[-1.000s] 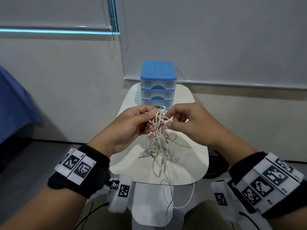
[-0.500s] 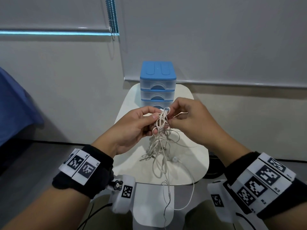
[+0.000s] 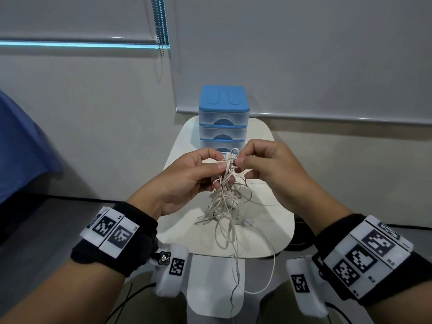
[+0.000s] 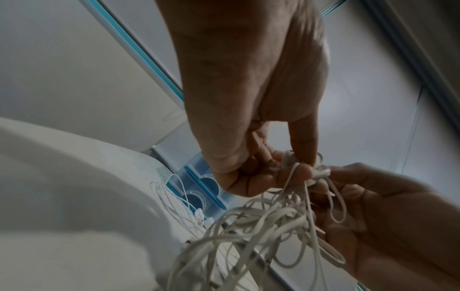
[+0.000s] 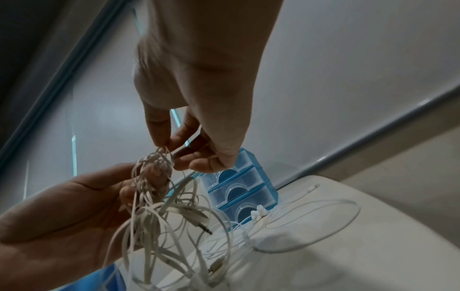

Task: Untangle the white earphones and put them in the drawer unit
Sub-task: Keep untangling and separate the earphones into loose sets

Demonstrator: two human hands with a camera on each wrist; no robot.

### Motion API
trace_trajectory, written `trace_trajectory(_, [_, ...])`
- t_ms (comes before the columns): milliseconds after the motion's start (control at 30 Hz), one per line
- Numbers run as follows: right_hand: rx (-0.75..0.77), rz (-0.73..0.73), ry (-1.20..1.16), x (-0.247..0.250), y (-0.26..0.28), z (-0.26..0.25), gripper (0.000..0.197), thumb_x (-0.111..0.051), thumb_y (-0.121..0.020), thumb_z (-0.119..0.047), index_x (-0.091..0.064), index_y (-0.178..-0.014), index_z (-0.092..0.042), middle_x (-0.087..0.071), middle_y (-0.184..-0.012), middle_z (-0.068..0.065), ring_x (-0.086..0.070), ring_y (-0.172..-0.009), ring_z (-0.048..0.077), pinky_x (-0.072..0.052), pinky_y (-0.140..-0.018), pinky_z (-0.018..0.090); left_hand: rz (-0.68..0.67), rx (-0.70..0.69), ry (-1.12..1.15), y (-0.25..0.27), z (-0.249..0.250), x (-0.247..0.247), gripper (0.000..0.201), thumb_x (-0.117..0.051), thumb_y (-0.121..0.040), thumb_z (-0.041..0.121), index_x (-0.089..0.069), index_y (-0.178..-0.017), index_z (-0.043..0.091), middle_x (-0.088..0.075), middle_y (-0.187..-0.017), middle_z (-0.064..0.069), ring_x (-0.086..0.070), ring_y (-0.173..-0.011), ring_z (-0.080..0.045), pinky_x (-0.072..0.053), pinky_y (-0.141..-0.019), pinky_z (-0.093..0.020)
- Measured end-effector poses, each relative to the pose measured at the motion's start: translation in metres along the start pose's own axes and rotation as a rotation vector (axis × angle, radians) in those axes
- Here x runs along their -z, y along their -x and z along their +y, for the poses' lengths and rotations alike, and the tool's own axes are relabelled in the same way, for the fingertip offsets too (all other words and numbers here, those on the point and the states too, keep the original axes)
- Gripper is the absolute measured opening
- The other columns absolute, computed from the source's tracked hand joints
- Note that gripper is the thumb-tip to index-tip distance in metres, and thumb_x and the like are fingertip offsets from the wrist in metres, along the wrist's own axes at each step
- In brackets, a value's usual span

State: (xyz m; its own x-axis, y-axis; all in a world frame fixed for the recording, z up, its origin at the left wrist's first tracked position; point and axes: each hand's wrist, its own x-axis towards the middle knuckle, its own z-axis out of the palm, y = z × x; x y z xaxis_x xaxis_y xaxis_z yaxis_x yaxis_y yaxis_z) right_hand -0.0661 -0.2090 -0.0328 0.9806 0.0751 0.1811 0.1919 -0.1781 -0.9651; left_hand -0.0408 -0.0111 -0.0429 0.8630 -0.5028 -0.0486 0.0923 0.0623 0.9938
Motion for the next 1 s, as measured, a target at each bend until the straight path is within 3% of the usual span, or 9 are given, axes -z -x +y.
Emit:
trace_trajectory(67, [-0.043, 0.035, -0.033, 0.000, 0.000, 0.000, 0.006, -0.069, -0.073, -0.015, -0.068, -0.074, -0.009, -0.067, -0.074, 0.003, -0.063, -0.074, 0.014, -0.044, -0.070, 0.031, -0.001, -0.004, -0.039, 0.001, 0.000, 0.000, 0.012, -0.065, -0.095, 0.011, -0.056, -0.104, 0.013, -0.071, -0.094, -0.020, -0.060, -0.068, -0.016, -0.040, -0.067, -0.028])
trace_trajectory(200, [-0.110, 0.120, -0.049, -0.003, -0.002, 0.001, 0.013, -0.066, -0.084, -0.002, -0.064, -0.073, -0.008, -0.064, -0.062, -0.001, -0.062, -0.066, 0.016, -0.041, -0.066, 0.030, 0.029, -0.013, -0.149, 0.000, -0.001, -0.002, 0.011, -0.065, -0.099, 0.011, -0.066, -0.109, 0.014, -0.076, -0.095, -0.017, -0.054, -0.067, -0.018, -0.043, -0.068, -0.029])
trace_trajectory(333, [-0.121, 0.149, -0.137, -0.006, -0.006, 0.003, 0.022, -0.064, -0.090, 0.000, -0.062, -0.072, -0.013, -0.070, -0.073, 0.004, -0.061, -0.062, 0.015, -0.041, -0.063, 0.029, 0.150, -0.048, -0.198, -0.003, 0.000, -0.009, 0.003, -0.069, -0.097, 0.012, -0.067, -0.100, 0.012, -0.076, -0.081, -0.008, -0.058, -0.058, -0.014, -0.045, -0.062, -0.025])
trace_trajectory(500, [-0.069, 0.149, -0.244, -0.009, -0.006, 0.005, 0.020, -0.061, -0.099, -0.003, -0.059, -0.081, -0.014, -0.066, -0.075, 0.001, -0.049, -0.060, 0.013, -0.040, -0.062, 0.027, 0.166, -0.066, -0.177, -0.002, -0.001, -0.007, 0.007, -0.074, -0.093, 0.012, -0.067, -0.095, 0.011, -0.076, -0.085, -0.013, -0.058, -0.060, -0.015, -0.048, -0.062, -0.022])
trace_trajectory(567, [-0.013, 0.149, -0.161, -0.010, -0.008, 0.007, 0.020, -0.060, -0.100, -0.005, -0.058, -0.082, -0.015, -0.060, -0.073, 0.003, -0.043, -0.058, 0.013, -0.038, -0.060, 0.029, 0.134, -0.078, -0.188, 0.000, 0.000, -0.007, 0.008, -0.074, -0.092, 0.009, -0.069, -0.099, 0.010, -0.074, -0.081, -0.011, -0.060, -0.062, -0.015, -0.050, -0.063, -0.022])
trace_trajectory(667, [0.142, 0.126, 0.193, -0.005, -0.010, 0.009, 0.019, -0.060, -0.100, -0.010, -0.054, -0.084, -0.017, -0.058, -0.075, 0.002, -0.045, -0.063, 0.013, -0.041, -0.063, 0.032, 0.147, -0.110, -0.182, 0.000, 0.001, -0.006, 0.010, -0.070, -0.095, 0.006, -0.072, -0.104, 0.011, -0.073, -0.084, -0.011, -0.062, -0.064, -0.015, -0.052, -0.064, -0.023])
trace_trajectory(800, [0.259, 0.031, 0.619, -0.001, -0.004, 0.007, 0.014, -0.059, -0.100, -0.011, -0.053, -0.088, -0.015, -0.058, -0.074, -0.006, -0.048, -0.067, 0.008, -0.038, -0.062, 0.026, 0.198, -0.092, -0.209, -0.004, -0.003, -0.002, 0.014, -0.070, -0.096, 0.009, -0.077, -0.105, 0.015, -0.076, -0.085, -0.009, -0.062, -0.069, -0.018, -0.052, -0.076, -0.036])
trace_trajectory(900, [0.307, 0.090, 0.582, -0.004, -0.002, 0.004, 0.013, -0.063, -0.098, -0.012, -0.057, -0.087, -0.014, -0.061, -0.076, -0.006, -0.053, -0.071, 0.012, -0.042, -0.064, 0.024, 0.187, -0.067, -0.252, -0.004, -0.005, -0.003, 0.012, -0.072, -0.095, 0.010, -0.076, -0.105, 0.015, -0.072, -0.075, -0.002, -0.060, -0.066, -0.018, -0.050, -0.075, -0.038])
trace_trajectory(1000, [0.268, 0.139, 0.367, -0.004, -0.006, 0.002, 0.012, -0.067, -0.097, -0.012, -0.061, -0.086, -0.013, -0.065, -0.075, -0.005, -0.057, -0.069, 0.014, -0.045, -0.065, 0.023, 0.201, -0.083, -0.270, -0.005, -0.004, -0.005, 0.009, -0.074, -0.093, 0.011, -0.077, -0.101, 0.015, -0.072, -0.078, -0.009, -0.059, -0.067, -0.021, -0.051, -0.075, -0.040])
